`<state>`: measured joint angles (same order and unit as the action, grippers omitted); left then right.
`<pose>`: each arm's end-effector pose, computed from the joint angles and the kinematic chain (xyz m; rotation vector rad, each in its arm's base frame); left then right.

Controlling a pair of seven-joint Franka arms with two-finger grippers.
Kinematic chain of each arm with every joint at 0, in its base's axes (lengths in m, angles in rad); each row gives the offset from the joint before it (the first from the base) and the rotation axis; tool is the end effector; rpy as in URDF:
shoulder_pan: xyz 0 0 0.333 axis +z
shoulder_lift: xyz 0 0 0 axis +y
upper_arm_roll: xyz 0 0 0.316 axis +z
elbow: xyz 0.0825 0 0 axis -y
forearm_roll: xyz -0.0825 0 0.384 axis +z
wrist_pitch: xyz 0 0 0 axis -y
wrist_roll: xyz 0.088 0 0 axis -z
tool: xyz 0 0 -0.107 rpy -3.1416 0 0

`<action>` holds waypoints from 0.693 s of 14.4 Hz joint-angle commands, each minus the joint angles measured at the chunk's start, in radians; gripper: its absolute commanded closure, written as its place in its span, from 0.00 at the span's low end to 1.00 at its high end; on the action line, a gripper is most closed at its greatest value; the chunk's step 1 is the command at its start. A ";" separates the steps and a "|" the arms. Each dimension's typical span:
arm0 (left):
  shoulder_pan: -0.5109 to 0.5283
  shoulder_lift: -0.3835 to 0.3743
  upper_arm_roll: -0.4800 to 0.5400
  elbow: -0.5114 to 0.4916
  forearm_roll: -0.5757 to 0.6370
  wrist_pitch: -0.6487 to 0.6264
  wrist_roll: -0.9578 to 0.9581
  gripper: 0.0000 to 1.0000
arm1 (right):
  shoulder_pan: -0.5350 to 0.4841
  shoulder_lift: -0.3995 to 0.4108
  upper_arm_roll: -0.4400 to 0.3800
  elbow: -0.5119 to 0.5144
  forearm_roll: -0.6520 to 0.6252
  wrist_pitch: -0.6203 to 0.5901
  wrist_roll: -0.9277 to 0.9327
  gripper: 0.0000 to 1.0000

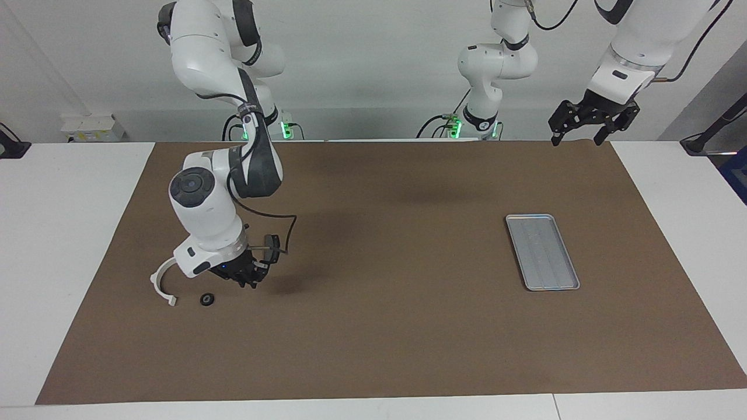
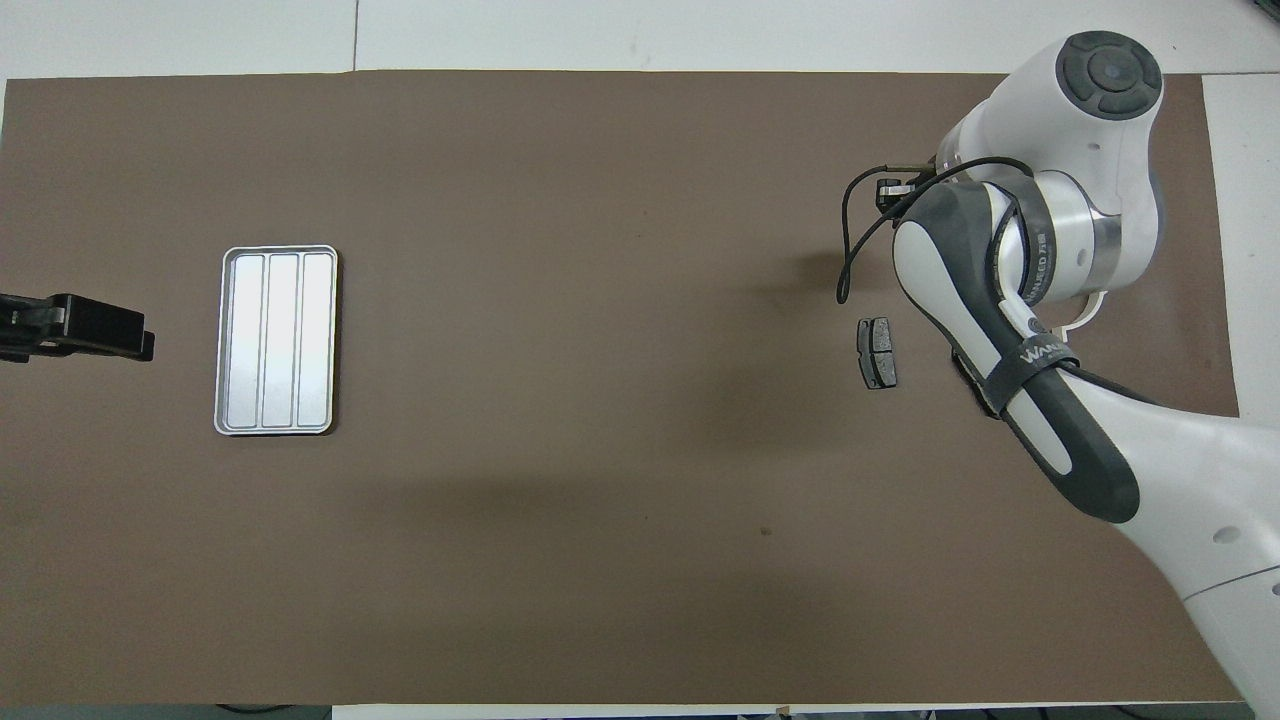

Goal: Place bearing gear from tray to pile

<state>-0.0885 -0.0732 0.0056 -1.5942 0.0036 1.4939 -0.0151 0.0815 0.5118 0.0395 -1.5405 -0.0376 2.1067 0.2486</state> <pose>0.5219 -0.0428 0.6464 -3.1350 0.1060 0.0422 0.6945 0.0785 0.3616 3.1318 -0.1801 0.0885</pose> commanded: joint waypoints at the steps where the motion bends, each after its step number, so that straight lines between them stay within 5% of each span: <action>1: -0.011 -0.007 0.013 -0.006 -0.013 -0.011 -0.002 0.00 | -0.020 0.011 0.014 -0.055 0.004 0.081 -0.029 1.00; 10: -0.011 -0.007 0.013 -0.006 -0.013 -0.011 -0.002 0.00 | -0.054 0.090 0.014 -0.055 0.005 0.199 -0.091 1.00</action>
<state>-0.0885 -0.0732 0.0056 -1.5942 0.0036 1.4939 -0.0151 0.0409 0.5977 0.0394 -1.5872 -0.0376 2.2791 0.1842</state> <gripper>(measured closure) 0.000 0.767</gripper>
